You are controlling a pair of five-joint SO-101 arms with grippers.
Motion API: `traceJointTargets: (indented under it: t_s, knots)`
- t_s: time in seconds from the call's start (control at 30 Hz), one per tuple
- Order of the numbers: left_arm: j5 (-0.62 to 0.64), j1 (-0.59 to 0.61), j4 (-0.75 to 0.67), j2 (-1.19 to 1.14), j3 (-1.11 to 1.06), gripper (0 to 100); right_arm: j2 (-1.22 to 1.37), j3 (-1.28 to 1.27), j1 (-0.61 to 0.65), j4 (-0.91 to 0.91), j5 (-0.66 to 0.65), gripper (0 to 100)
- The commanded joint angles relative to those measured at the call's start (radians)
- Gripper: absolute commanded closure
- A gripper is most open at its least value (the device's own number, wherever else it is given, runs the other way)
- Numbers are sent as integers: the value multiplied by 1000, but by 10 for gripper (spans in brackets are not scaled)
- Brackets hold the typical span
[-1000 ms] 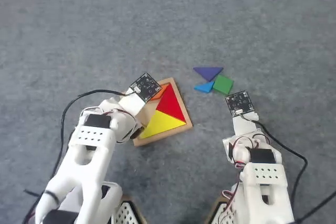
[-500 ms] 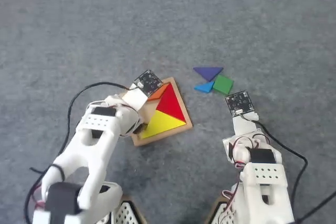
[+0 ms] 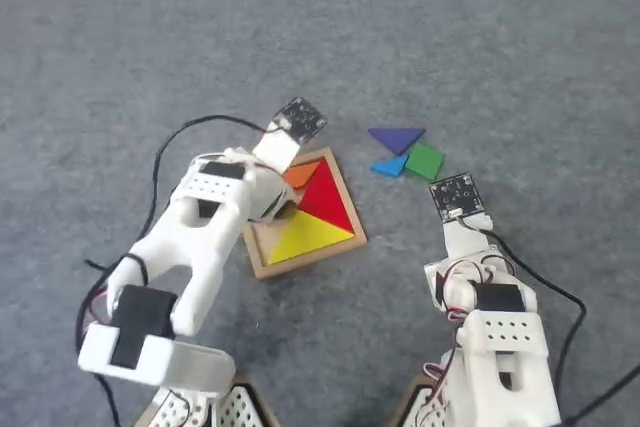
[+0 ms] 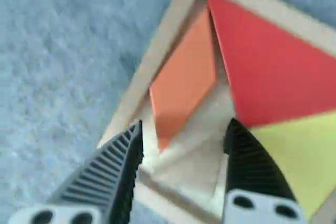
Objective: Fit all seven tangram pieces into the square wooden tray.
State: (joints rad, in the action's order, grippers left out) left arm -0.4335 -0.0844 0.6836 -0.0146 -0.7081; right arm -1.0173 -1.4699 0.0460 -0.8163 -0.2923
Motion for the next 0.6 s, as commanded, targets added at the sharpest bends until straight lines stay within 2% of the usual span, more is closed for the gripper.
traceJointTargets:
  t_s: [0.0,0.07,0.23,0.33,0.57]
  knots:
    - [38,-21,-25,21,73,765,-22,11,-4,22,-14,954]
    - [40,-15,-21,46,70,765,-22,11,-4,22,-14,954]
    - [25,72,106,163,39,765,-22,11,-4,22,-14,954]
    - [-48,110,98,235,-53,765,-22,11,-4,22,-14,954]
    - [-60,109,9,261,-186,765,-22,11,-4,22,-14,954]
